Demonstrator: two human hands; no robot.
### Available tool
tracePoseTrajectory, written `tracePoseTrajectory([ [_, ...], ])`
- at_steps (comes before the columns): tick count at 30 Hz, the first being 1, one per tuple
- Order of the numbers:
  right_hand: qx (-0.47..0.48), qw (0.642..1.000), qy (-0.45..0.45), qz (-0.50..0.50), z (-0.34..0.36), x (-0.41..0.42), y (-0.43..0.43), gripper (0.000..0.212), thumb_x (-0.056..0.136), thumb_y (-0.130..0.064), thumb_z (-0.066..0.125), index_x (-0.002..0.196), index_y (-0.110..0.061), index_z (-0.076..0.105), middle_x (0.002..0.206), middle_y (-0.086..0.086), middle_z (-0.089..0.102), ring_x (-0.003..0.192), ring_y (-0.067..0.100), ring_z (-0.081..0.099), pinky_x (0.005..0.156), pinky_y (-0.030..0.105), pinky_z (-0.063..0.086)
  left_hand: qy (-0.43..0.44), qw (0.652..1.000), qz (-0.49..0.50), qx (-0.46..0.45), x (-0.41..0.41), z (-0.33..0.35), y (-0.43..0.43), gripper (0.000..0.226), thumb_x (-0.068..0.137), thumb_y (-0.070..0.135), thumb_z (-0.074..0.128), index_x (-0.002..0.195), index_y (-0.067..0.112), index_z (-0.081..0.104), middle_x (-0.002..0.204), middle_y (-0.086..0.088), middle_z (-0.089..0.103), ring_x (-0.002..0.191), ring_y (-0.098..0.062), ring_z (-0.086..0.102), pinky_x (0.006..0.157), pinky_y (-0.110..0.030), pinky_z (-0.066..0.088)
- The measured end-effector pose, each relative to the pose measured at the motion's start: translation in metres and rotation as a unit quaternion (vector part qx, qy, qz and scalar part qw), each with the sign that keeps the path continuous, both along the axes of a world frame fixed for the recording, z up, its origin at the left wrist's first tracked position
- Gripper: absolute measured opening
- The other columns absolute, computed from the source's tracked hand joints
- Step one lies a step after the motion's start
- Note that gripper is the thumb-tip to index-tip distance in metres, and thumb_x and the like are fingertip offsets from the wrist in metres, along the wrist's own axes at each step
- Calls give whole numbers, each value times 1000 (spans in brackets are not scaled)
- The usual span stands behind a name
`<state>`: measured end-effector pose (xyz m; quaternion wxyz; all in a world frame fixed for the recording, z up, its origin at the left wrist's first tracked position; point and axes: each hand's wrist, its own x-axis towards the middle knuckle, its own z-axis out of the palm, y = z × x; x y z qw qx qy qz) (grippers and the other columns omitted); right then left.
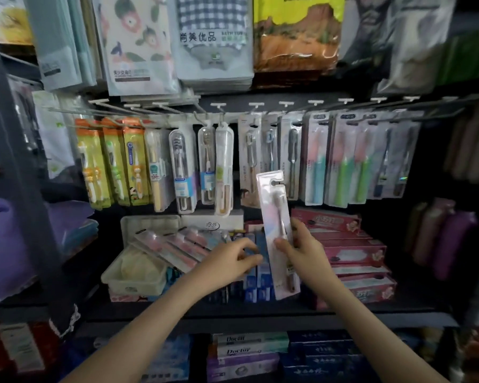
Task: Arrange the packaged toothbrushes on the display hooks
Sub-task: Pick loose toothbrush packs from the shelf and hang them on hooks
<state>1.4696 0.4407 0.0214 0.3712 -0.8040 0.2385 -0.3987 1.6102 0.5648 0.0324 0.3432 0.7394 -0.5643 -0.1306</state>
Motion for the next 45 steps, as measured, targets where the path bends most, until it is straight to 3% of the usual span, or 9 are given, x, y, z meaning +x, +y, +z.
tracePoseTrajectory([
  [4,-3,998,-2,-61,23,-21,-34,41,93,-19,56,130,-13,41,86,5,59,72,9,54,54,7,39,-84,994,54,-46,5,24,-23,28,93,33,54,120,26,51,113,9,62,97,-6,60,84,-25,52],
  [9,-17,987,-44,-152,53,-63,-84,41,95,-18,52,135,-13,43,84,6,58,68,11,50,56,20,37,-212,965,84,-133,-14,49,-62,39,96,30,50,133,23,42,134,1,47,113,-15,53,87,-24,42],
  [14,3,966,-90,-240,71,-106,-141,40,97,-17,48,135,-9,43,78,1,54,73,18,51,69,28,35,-276,941,65,-187,-53,63,-113,52,97,29,46,145,20,30,151,-1,24,135,-18,33,109,-29,32],
  [22,-59,962,11,-266,89,-126,-211,41,97,-12,43,138,-9,36,113,21,61,98,36,58,71,37,45,-408,881,82,-226,-80,87,-220,65,88,24,63,146,18,33,154,-17,22,141,-34,25,112,-44,17],
  [27,-100,949,79,-288,104,-121,-253,46,100,-17,36,145,-11,26,134,16,49,104,33,58,67,31,39,-429,876,94,-200,-85,92,-268,77,91,31,57,151,25,9,157,-14,-7,143,-28,-10,113,-43,-5],
  [32,-94,946,97,-294,116,-108,-275,41,99,-15,36,138,-2,32,125,22,53,105,38,57,68,31,37,-430,877,126,-174,-89,90,-290,80,96,38,47,144,31,-17,145,-7,-36,133,-23,-33,110,-38,-18],
  [38,-45,956,125,-261,106,-98,-283,41,100,-19,35,136,1,35,135,21,45,117,32,50,83,31,41,-408,890,118,-163,-92,74,-286,80,95,36,47,148,31,-13,154,-8,-27,139,-21,-27,115,-42,-11],
  [41,-116,947,115,-275,79,-101,-264,54,100,-19,36,145,4,18,148,24,27,128,37,41,95,38,42,-379,902,115,-170,-93,57,-260,75,95,33,48,150,30,-2,157,-10,-16,145,-26,-13,117,-42,-5],
  [45,-167,964,61,-200,38,-91,-207,50,95,-8,44,142,2,28,138,20,39,128,35,37,96,42,43,-341,919,142,-138,-90,24,-214,70,94,29,50,151,24,11,158,-12,-6,145,-29,-3,119,-48,5],
])
